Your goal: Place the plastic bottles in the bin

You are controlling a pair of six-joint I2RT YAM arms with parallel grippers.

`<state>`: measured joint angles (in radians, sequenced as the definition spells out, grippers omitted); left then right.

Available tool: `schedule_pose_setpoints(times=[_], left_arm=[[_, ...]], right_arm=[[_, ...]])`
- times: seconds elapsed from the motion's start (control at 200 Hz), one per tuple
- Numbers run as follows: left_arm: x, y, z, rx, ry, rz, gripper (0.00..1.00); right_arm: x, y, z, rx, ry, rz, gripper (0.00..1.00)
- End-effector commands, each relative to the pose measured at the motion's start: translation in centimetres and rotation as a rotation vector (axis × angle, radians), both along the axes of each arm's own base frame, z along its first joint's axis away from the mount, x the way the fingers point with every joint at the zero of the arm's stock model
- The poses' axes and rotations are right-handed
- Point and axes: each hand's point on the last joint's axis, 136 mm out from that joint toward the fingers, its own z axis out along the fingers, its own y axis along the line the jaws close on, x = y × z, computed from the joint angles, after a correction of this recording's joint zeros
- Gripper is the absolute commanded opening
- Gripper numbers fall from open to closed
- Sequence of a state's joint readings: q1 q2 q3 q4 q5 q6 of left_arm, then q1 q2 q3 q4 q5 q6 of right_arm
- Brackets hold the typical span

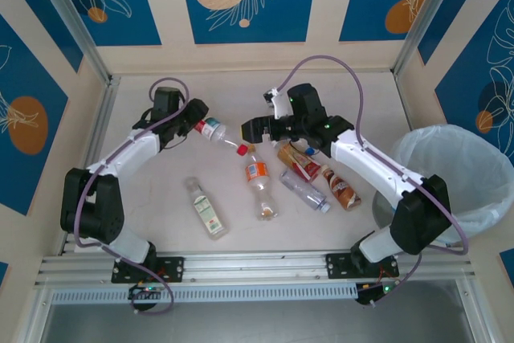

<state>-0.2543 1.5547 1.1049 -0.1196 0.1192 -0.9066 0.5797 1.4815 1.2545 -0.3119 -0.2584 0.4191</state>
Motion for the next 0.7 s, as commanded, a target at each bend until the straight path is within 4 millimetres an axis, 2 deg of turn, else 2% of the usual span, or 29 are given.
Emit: schedule_pose_setpoints(times=[0.0,0.195,0.34,0.515,0.615,0.695], left_arm=[[0.0,-3.4,5.2,0.035,-0.202,-0.204,0.46],[-0.6,-7.0,7.4,0.056,-0.298,-0.336,0.46],[-1.0,-8.9,8.3,0.039,-0.331,-0.385,0.46],[-1.3,-10.3,8.9,0.008,-0.346,-0.411,0.46],[-1.5,-10.9,8.8,0.009,-0.344,-0.429,0.46],[-1.6,-11.1,8.7,0.015,-0.344,-0.436,0.46]], right_arm=[[-2.6,1.3,-1.1,-0.017,0.090,0.150,1.00],[-2.0,2.9,-1.9,0.009,0.206,0.129,1.00],[-2.1,4.7,-2.7,0.020,0.250,0.165,1.00],[-2.0,6.3,-2.9,0.091,0.288,0.199,1.00],[-1.8,6.6,-3.0,0.096,0.276,0.189,0.97],[-2.0,6.7,-3.0,0.084,0.256,0.191,0.91]])
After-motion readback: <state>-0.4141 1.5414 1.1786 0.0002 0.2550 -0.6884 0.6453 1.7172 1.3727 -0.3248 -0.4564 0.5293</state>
